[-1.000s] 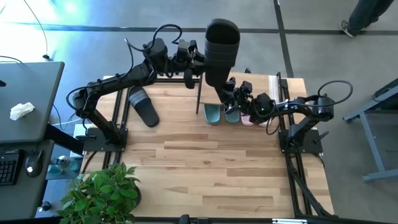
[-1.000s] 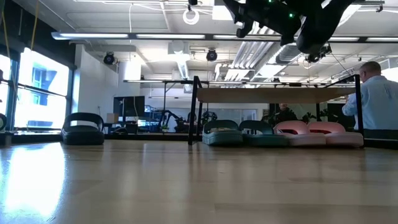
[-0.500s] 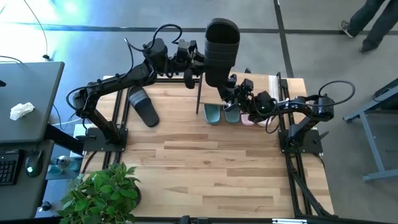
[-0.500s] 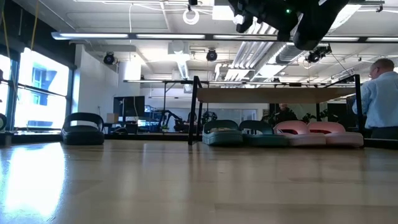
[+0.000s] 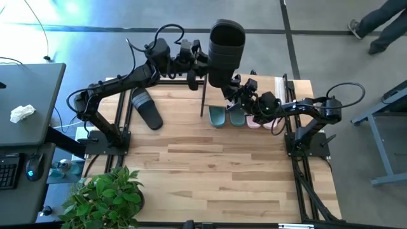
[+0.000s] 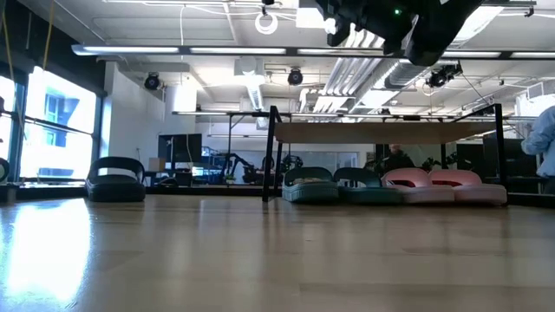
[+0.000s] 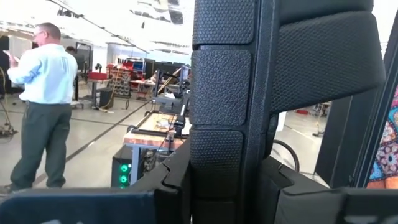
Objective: Pick and place slides into the shelf
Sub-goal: Put the right black slide on the shelf
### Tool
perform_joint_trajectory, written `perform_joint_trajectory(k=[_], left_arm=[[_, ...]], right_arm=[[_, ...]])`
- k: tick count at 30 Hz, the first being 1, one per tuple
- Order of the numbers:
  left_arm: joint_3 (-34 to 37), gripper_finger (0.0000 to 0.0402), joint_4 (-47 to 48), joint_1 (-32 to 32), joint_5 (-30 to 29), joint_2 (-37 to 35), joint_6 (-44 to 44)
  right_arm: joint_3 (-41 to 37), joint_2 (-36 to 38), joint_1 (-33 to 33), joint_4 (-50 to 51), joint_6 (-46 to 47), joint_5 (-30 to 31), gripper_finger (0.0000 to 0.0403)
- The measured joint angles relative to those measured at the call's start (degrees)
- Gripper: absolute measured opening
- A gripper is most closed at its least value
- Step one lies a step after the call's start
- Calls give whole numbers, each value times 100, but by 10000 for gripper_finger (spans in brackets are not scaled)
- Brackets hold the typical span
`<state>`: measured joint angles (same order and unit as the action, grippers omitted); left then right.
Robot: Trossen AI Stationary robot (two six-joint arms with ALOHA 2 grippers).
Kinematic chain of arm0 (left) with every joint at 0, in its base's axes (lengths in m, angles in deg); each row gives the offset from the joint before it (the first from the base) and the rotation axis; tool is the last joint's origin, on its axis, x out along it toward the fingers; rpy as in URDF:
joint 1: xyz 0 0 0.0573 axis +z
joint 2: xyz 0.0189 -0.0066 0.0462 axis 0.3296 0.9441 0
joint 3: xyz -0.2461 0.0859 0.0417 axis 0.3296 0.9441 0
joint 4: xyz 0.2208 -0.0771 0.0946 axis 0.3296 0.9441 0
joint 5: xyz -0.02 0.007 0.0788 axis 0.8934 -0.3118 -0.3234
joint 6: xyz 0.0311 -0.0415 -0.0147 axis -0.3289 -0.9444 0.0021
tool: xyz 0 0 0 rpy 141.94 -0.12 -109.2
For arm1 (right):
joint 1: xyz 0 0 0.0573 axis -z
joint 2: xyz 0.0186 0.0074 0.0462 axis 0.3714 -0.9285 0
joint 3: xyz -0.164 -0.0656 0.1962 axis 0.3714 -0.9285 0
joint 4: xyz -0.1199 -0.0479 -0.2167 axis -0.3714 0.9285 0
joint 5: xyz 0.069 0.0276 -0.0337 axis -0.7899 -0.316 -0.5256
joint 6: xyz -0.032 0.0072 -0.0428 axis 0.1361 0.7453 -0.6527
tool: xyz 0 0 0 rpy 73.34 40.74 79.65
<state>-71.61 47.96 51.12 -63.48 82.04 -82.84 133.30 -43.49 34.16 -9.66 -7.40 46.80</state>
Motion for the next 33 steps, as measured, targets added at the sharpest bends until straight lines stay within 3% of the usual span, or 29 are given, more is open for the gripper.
perform_joint_trajectory(k=[11,24,33], left_arm=[[11,156,25,3,556,26,765],[4,247,117,18,1634,12,781],[0,273,120,18,1891,11,791]], right_arm=[[9,-15,-22,479,179,237,41],[-11,163,-228,732,-121,813,40],[-11,1063,-471,2232,-651,1638,40]])
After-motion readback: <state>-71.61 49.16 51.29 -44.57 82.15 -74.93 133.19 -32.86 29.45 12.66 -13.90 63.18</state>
